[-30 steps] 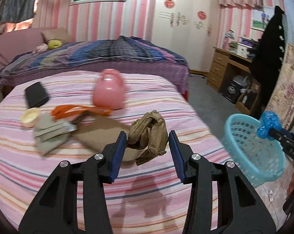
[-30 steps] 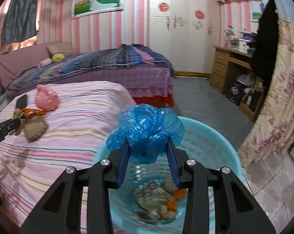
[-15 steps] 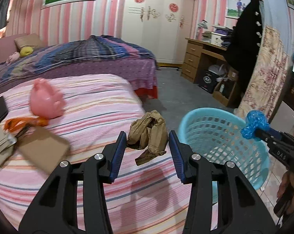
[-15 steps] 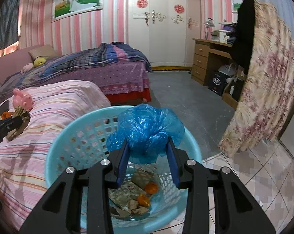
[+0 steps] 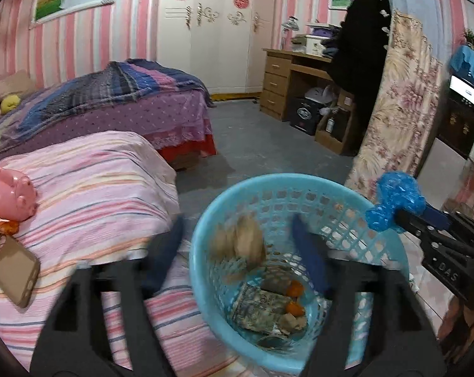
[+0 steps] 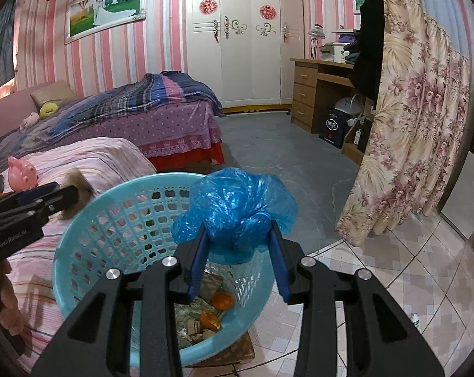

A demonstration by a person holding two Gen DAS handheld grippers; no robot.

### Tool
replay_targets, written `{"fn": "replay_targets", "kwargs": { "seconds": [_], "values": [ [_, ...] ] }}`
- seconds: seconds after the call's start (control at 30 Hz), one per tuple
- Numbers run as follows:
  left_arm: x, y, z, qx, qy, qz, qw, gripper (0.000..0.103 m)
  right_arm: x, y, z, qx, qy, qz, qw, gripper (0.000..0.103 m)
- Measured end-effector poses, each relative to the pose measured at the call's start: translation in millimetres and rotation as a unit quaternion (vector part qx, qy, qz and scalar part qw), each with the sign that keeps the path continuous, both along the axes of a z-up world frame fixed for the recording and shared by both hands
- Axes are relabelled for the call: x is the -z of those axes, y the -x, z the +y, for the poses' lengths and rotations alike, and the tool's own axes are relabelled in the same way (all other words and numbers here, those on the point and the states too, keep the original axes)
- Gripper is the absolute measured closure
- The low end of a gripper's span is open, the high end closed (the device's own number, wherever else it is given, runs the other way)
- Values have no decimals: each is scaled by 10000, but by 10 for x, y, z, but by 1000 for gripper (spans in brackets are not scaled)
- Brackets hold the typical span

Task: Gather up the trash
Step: 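Open the left tool to drop the glove while the right tool opens to drop the bag, then move both tools back over the bed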

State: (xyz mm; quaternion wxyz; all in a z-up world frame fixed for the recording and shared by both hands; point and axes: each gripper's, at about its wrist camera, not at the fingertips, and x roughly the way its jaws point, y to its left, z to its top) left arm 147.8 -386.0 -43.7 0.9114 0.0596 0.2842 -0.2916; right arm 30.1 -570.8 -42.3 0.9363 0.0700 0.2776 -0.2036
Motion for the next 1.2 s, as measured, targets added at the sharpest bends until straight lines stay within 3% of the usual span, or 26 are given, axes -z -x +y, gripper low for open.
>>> {"fn": "replay_targets", "kwargs": {
  "seconds": [0.07, 0.17, 0.5, 0.57, 0.6, 0.63, 0.93, 1.2],
  "values": [
    [-32, 28, 62, -127, -33, -206, 9997, 12, -19, 3, -5, 11, 33, -5, 10000, 66],
    [-56, 15, 176, -287, -160, -349, 9988, 9, -12, 2, 14, 26, 40, -12, 10000, 66],
    [-98, -43, 705, -912, -128, -448, 9947, 6, 17, -142, 170, -74, 54, -17, 10000, 63],
    [-112, -42, 814, -994, -84, -446, 9940, 6, 17, -183, 209, -42, 104, 15, 9999, 45],
    [-120, -40, 852, -1028, -84, -459, 9936, 6, 14, -191, 239, 1, 112, -9, 9999, 27],
    [-129, -34, 911, -1077, -88, -493, 9929, 6, 12, -197, 258, 4, 108, -18, 9999, 20],
    [-216, 22, 1393, -1407, 47, -556, 9885, 6, 31, -286, 463, 65, -133, 44, 9999, 12],
    [-302, 79, 2064, -1905, 1, -634, 9796, 6, 8, -405, 942, -273, 88, 22, 9996, 10]
  ]
}}
